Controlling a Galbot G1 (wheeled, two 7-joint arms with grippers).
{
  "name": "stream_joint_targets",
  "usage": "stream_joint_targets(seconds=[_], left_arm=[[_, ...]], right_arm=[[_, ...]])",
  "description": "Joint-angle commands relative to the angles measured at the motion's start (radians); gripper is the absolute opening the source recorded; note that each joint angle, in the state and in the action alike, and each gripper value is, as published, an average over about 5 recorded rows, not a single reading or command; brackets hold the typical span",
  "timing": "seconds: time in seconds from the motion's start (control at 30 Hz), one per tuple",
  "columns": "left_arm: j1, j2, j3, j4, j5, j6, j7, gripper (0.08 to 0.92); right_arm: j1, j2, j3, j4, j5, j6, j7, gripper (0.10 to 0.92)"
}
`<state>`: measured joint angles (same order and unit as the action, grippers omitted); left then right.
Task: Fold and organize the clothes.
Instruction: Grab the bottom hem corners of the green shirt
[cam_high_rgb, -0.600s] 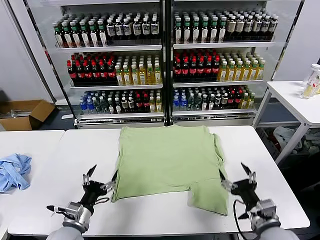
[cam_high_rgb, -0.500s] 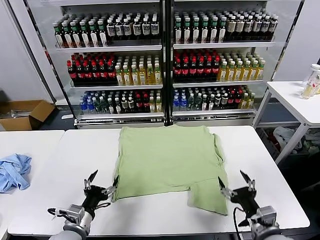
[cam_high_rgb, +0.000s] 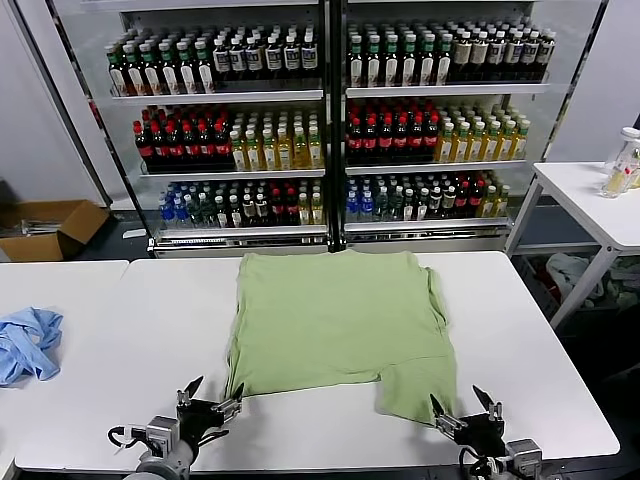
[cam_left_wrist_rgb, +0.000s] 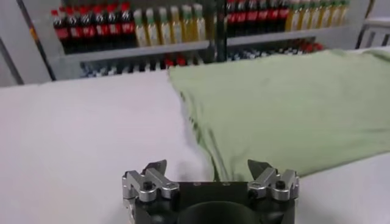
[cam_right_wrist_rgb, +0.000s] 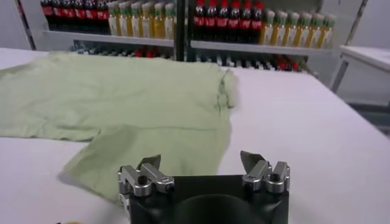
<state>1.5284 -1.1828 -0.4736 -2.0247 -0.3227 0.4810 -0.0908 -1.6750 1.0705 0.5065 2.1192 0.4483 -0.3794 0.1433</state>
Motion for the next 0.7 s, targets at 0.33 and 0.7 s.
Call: stream_joint_targets(seconds=[0.33,0.7], left_arm=[[0.007,-0.017,0.018,0.008,-0.021,0.054,-0.014,0.482],[-0.013,-0.038,0.054,0.038,-0.007,0.035,0.034,0.178]], right_arm=[[0.035,-0.01,-0.04,-0.034,0.079,-0.049,0.011,0.455],[0.029,-0.027,-0.047,-0.025,0.113,-0.057,0.007,0.143]])
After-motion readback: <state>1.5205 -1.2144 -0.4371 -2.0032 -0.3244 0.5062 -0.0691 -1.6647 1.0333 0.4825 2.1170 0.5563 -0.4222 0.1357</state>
